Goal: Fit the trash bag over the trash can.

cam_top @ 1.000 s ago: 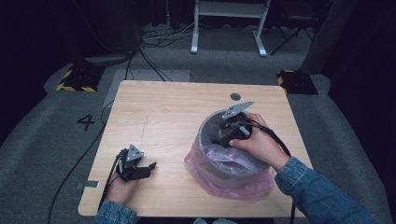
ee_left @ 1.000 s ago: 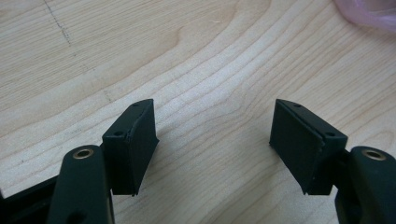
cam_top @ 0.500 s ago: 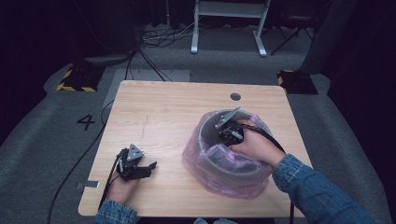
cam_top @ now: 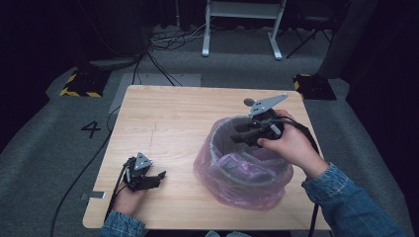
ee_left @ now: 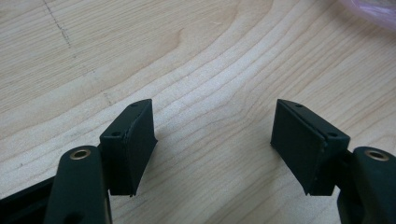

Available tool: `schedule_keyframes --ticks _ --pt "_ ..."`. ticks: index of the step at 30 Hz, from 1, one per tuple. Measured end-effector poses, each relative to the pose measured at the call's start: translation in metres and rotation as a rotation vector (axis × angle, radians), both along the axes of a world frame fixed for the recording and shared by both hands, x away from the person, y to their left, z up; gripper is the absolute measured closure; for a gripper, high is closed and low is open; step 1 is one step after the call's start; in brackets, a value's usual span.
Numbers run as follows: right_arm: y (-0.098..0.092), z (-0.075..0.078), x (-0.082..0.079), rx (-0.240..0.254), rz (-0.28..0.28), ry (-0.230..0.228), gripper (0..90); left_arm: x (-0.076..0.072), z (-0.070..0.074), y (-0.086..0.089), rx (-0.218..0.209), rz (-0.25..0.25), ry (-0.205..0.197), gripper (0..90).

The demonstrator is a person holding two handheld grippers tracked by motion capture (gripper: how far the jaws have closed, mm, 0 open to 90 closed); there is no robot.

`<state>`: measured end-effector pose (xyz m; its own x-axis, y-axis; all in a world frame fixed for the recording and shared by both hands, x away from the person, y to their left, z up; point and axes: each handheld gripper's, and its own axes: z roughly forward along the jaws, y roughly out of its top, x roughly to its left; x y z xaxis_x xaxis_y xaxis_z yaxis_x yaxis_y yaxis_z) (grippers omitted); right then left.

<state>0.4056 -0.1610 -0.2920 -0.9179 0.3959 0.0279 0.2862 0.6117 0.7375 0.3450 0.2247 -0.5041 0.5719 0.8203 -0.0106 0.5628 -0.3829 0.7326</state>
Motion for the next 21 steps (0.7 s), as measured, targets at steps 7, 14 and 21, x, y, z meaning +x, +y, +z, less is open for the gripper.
schedule_keyframes --ticks 7,14,21 --pt "-0.001 0.021 -0.026 0.036 0.177 0.0 46.8 0.001 0.0 -0.001 0.001 0.005 0.0 30.0" --pt "0.018 0.001 -0.039 -0.073 0.249 0.024 36.3 0.001 0.0 -0.001 -0.001 0.008 0.001 29.9" --pt "0.031 -0.024 -0.029 -0.194 0.228 0.04 74.6 0.002 0.0 -0.002 -0.002 0.008 0.003 29.6"
